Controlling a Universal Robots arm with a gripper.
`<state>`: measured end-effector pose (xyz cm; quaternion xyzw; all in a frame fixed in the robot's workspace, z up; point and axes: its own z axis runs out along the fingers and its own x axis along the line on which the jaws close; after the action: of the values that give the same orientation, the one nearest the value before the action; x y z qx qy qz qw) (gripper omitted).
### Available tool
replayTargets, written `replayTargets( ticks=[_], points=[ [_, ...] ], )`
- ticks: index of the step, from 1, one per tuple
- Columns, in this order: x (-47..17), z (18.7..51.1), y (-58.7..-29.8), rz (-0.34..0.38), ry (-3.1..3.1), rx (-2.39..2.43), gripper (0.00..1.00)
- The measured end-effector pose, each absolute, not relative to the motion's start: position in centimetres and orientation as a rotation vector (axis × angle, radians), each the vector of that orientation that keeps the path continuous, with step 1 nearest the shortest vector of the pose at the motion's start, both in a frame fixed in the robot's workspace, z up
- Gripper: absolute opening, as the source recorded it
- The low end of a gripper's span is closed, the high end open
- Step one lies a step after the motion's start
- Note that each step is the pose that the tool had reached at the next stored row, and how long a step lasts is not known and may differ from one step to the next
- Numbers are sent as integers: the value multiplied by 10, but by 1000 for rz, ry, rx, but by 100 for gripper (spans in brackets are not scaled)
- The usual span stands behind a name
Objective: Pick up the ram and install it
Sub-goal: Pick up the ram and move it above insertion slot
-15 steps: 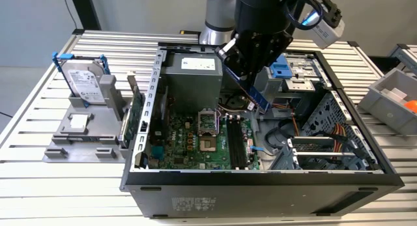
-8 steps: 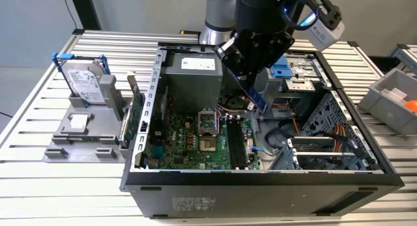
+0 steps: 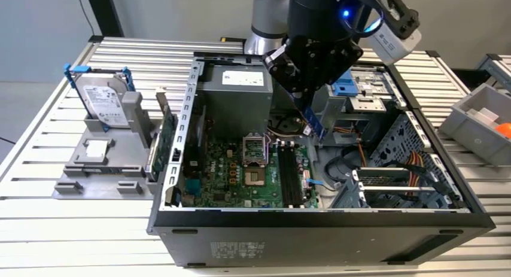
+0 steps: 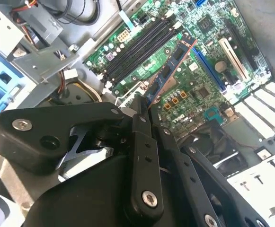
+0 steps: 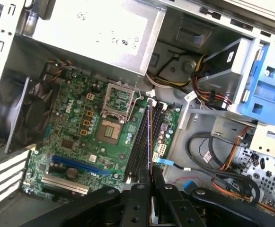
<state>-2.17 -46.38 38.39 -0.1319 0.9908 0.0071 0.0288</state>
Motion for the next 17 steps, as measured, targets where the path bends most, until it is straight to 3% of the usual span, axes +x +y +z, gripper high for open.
replayTargets(
  ticks=[17],
  points=[
    [-22, 384, -464, 12, 3082, -64, 0]
  ],
)
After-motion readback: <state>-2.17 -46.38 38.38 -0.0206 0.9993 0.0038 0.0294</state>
